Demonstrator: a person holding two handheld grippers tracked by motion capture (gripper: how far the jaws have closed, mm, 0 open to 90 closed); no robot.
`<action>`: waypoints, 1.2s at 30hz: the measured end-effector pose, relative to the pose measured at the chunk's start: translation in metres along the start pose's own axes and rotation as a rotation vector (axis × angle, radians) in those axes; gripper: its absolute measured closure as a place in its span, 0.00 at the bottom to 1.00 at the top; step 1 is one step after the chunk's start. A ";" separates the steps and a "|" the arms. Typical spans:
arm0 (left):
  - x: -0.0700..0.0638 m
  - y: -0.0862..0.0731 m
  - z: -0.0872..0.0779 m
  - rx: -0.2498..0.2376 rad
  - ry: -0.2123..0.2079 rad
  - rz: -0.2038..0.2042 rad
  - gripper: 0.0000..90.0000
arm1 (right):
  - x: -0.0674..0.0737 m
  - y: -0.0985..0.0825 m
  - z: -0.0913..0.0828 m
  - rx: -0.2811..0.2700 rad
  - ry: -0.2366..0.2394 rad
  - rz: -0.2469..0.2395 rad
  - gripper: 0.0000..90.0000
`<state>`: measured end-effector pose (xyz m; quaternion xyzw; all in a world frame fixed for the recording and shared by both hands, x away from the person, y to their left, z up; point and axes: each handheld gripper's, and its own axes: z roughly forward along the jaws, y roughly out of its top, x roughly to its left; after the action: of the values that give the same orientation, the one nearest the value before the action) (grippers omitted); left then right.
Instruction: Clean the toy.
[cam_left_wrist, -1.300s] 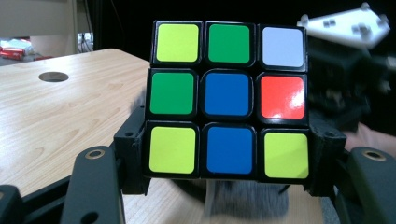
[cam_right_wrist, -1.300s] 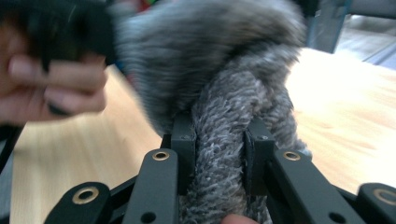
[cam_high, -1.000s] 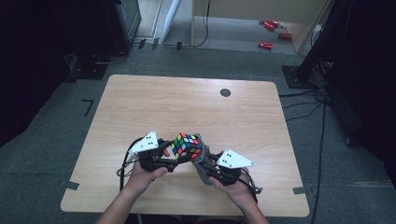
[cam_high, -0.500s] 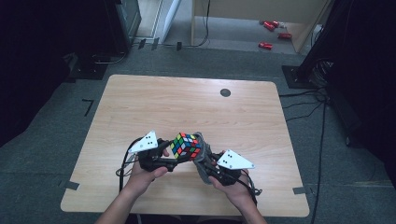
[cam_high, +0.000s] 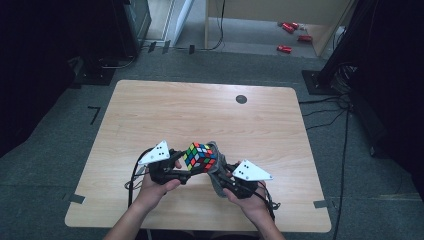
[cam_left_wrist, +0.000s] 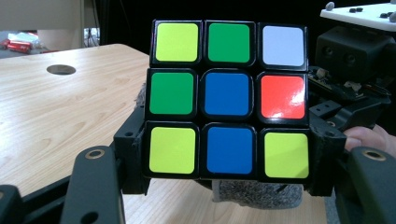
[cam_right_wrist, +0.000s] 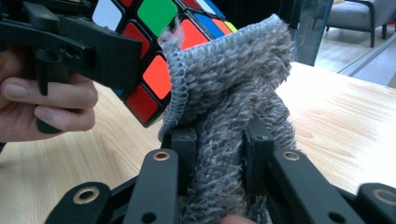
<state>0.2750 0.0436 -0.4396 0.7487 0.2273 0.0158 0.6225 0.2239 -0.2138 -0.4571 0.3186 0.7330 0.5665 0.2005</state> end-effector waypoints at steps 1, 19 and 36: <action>0.001 0.000 -0.001 -0.003 0.000 -0.002 0.38 | 0.003 -0.002 0.002 0.009 0.009 -0.004 0.80; 0.005 -0.001 -0.003 0.001 0.016 -0.022 0.38 | 0.019 -0.011 0.016 0.073 0.068 -0.032 0.80; 0.009 -0.002 -0.005 0.004 0.030 -0.028 0.38 | 0.024 -0.010 0.019 0.098 0.045 -0.071 0.79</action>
<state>0.2803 0.0519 -0.4428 0.7465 0.2470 0.0180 0.6176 0.2165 -0.1852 -0.4704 0.2890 0.7752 0.5294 0.1882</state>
